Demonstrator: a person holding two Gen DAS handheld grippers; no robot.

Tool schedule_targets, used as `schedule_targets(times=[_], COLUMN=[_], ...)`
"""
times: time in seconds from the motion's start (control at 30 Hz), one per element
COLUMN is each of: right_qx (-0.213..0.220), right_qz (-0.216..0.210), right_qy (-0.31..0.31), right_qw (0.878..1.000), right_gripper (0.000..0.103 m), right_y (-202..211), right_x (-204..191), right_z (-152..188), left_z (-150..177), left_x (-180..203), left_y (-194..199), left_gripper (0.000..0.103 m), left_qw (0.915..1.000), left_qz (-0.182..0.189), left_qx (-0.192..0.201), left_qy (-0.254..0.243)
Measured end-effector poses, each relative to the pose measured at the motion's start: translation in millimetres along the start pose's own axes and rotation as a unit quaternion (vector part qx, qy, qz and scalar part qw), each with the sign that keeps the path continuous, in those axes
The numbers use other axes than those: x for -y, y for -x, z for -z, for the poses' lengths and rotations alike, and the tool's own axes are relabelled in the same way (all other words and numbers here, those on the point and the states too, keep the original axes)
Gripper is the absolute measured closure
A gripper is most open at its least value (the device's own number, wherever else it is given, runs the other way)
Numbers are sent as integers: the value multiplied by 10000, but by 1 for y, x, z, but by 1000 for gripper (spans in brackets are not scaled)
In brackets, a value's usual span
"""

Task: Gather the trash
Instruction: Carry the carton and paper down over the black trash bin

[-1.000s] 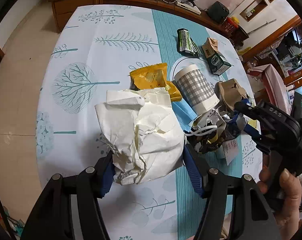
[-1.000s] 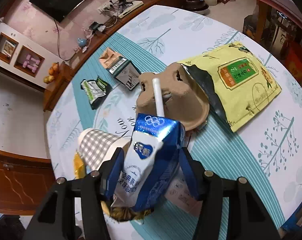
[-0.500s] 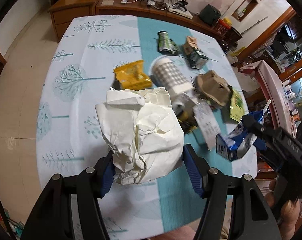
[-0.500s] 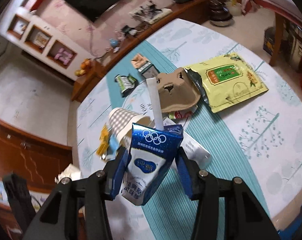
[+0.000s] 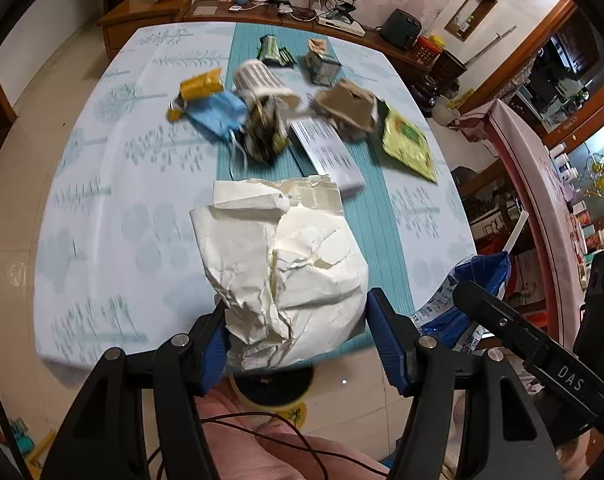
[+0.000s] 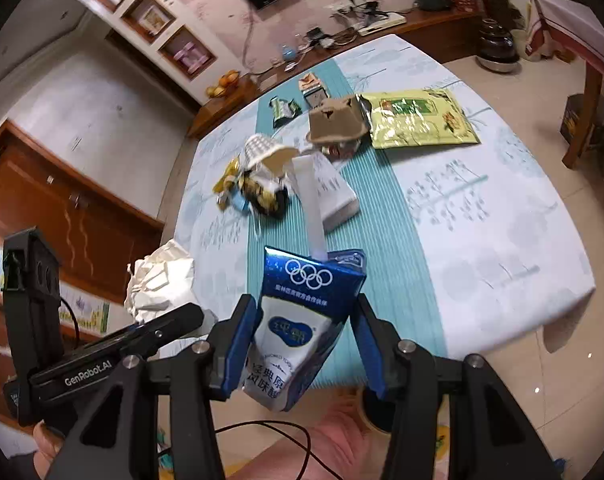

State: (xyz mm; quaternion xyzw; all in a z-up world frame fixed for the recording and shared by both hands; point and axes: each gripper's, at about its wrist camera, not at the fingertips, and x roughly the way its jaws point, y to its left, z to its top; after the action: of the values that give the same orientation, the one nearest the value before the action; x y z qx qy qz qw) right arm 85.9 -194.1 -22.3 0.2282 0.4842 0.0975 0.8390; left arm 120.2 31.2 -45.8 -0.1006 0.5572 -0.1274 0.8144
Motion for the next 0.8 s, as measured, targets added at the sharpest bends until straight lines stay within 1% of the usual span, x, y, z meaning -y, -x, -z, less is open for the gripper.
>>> schedule_targets(times=[0.07, 0.17, 0.3, 0.4, 0.6, 0.7, 0.8], right_qx=[-49, -135, -325, -442, -517, -585, -628], right_qz=[-54, -81, -33, 28, 63, 105, 203], right_qy=[123, 358, 585, 665, 571, 479, 392], right_qw=[9999, 9992, 9978, 9968, 9970, 9971, 9971], right_gripper=[54, 54, 54, 54, 54, 54, 54], right_y=[10, 22, 27, 27, 23, 14, 1], right_x=[7, 15, 25, 30, 38, 42, 47], right_z=[12, 33, 63, 85, 112, 126, 141], left_z=[20, 47, 76, 91, 112, 124, 140], left_x=[8, 17, 21, 22, 19, 19, 16], left_y=[0, -4, -10, -9, -16, -26, -42], left_gripper=[41, 41, 41, 41, 41, 41, 41], left_qw=[10000, 9997, 9989, 9984, 9969, 9955, 9943], left_qz=[-23, -151, -241, -343, -531, -621, -609], left_qx=[-31, -148, -366, -418, -579, -677, -790], left_qy=[72, 129, 190, 152, -65, -230, -366])
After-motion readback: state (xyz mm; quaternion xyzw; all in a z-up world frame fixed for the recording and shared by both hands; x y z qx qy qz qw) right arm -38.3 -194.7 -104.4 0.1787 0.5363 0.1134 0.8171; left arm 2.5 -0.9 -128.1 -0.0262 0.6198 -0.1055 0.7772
